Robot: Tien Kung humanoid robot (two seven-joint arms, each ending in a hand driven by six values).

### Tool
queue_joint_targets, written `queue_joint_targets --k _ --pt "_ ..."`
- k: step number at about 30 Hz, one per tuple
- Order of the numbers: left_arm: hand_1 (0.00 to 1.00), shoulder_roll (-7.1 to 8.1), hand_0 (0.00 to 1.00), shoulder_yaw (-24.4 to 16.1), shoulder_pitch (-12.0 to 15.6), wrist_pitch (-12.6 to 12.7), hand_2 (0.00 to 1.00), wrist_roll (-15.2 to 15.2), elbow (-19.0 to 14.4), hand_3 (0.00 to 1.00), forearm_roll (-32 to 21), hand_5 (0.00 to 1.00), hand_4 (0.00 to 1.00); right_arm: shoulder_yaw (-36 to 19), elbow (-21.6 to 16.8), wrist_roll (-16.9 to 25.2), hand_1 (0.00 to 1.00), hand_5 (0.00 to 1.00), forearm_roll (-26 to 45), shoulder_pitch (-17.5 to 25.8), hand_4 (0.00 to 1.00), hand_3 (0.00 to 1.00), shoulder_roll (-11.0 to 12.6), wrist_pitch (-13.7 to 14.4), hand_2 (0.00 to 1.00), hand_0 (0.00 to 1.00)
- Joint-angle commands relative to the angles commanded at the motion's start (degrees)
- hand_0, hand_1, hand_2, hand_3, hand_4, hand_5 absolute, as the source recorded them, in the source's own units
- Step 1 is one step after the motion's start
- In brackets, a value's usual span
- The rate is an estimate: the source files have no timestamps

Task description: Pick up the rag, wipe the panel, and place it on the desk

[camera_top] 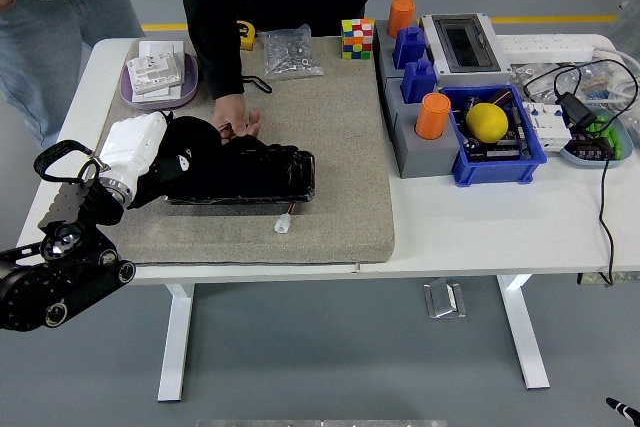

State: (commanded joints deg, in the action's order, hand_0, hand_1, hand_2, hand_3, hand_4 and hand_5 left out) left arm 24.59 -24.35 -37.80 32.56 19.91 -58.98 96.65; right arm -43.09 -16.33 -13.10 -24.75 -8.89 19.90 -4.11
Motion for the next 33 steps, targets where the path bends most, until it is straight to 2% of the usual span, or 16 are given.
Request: queue_joint_targets --k 9,22,33 --pt "0.085 -0.05 0.193 -0.02 0.32 0.08 0.53 -0.09 0.16 0.509 -0.38 0.002 0.299 0.13 -0.07 0.04 0.594 0.59 0.05 -0.12 0.998 0.649 -0.02 0.04 0.707 0.769" --pt "0.085 -3.92 0.191 3.33 -2.21 0.15 0.529 0.28 0.24 0.509 -1.46 0.002 0.298 1.02 -0.08 0.02 0.594 0.59 0.36 -0.68 0.998 0.649 0.07 -0.04 0.707 0.769" --pt "0.085 -5.87 0.191 8.05 -3.77 0.31 0.529 0.44 -1.43 0.508 -2.19 0.002 0.298 1.49 -0.02 -0.06 0.592 0.59 0.43 -0.9 0.998 0.649 0.23 -0.22 0.707 0.769"
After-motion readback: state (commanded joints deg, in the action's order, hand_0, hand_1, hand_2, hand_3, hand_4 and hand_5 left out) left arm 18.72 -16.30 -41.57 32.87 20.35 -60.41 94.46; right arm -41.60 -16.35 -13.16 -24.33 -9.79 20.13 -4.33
